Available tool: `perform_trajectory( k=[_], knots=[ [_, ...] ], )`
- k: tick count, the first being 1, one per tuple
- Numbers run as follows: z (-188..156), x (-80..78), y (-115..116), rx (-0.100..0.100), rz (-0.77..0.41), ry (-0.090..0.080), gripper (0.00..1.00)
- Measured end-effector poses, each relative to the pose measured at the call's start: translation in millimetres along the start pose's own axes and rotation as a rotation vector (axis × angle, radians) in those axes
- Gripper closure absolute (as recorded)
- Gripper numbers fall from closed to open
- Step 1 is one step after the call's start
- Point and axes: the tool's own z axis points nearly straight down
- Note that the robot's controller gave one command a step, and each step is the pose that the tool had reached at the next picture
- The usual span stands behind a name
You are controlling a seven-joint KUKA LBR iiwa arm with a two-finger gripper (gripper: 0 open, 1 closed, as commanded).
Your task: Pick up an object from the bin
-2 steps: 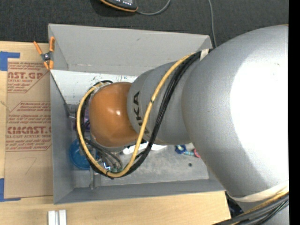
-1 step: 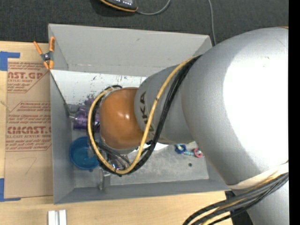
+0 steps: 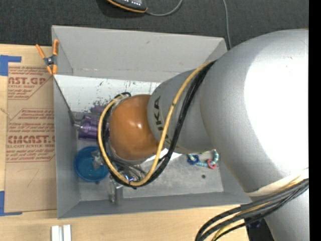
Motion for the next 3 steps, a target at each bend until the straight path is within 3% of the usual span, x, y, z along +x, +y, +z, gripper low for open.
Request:
perform_trajectory(
  k=[2,3],
  knots=[
    [3,-2.0,-1,0.002,0.074,0.006,0.0],
    [-14,-11.4,15,0.001,-0.135,0.006,0.0]
  ],
)
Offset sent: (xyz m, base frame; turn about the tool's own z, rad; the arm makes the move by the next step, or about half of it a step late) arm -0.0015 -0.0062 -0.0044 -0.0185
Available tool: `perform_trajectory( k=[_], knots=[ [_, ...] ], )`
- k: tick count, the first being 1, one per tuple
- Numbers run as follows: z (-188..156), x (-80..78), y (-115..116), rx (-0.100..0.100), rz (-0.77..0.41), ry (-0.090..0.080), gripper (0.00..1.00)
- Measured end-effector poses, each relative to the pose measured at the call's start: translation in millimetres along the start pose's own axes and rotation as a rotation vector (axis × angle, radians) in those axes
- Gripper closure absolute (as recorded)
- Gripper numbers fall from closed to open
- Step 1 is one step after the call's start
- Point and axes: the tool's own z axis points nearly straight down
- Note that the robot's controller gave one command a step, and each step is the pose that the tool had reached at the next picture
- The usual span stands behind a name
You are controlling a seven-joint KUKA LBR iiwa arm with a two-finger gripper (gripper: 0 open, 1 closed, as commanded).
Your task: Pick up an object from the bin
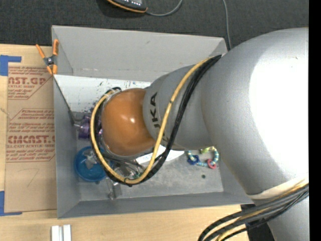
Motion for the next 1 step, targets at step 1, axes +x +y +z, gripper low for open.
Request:
perform_trajectory(
  k=[1],
  knots=[
    [12.2,14.5,-15.5,-0.001,0.198,-0.003,0.0]
  ],
)
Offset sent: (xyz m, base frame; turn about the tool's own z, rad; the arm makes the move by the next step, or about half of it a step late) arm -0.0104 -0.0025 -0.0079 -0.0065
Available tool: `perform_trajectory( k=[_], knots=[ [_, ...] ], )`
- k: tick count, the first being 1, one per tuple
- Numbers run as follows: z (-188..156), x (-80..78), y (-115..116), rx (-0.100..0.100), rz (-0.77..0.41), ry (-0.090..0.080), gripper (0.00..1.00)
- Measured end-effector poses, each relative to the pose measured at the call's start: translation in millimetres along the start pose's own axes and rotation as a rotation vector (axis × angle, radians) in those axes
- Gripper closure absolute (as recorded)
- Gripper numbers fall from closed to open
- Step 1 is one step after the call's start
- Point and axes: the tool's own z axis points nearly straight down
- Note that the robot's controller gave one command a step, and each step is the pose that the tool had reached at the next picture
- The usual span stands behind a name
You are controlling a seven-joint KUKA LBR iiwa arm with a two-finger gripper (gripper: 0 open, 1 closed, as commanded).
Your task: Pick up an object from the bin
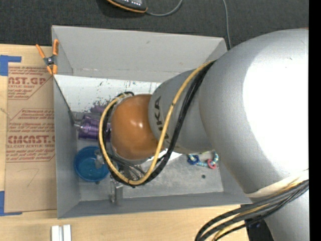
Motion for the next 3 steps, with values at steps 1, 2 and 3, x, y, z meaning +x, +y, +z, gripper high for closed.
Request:
perform_trajectory(
  k=[1,2,3],
  knots=[
    [0,0.4,5,0.002,-0.115,-0.005,0.0],
    [-1,-1.1,10,0.001,-0.188,-0.006,0.0],
    [-29,-0.8,22,0.001,-0.439,-0.006,1.0]
  ],
)
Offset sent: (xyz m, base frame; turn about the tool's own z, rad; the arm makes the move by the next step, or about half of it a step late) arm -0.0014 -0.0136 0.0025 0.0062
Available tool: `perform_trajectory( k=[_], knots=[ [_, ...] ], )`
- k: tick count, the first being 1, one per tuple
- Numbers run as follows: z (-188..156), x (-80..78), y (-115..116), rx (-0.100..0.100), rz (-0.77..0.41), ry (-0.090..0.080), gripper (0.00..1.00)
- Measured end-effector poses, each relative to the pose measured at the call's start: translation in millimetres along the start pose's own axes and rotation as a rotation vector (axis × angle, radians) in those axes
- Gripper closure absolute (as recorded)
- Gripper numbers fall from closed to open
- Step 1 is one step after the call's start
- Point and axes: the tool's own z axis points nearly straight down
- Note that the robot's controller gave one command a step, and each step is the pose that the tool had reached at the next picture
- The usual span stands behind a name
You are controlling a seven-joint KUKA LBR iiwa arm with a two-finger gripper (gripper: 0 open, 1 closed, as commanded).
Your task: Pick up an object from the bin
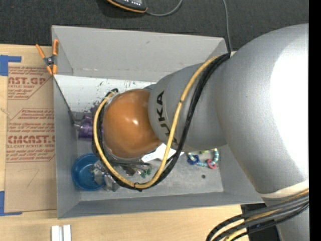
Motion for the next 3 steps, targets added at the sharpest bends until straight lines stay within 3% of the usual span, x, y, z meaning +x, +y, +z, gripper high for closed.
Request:
perform_trajectory(
  k=[1,2,3],
  knots=[
    [0,0.2,0,-0.001,0.0,0.0,1.0],
    [-71,7.4,-2,-0.002,-0.001,0.004,1.0],
    [-161,-13.4,-13,-0.001,0.024,-0.003,1.0]
  ],
)
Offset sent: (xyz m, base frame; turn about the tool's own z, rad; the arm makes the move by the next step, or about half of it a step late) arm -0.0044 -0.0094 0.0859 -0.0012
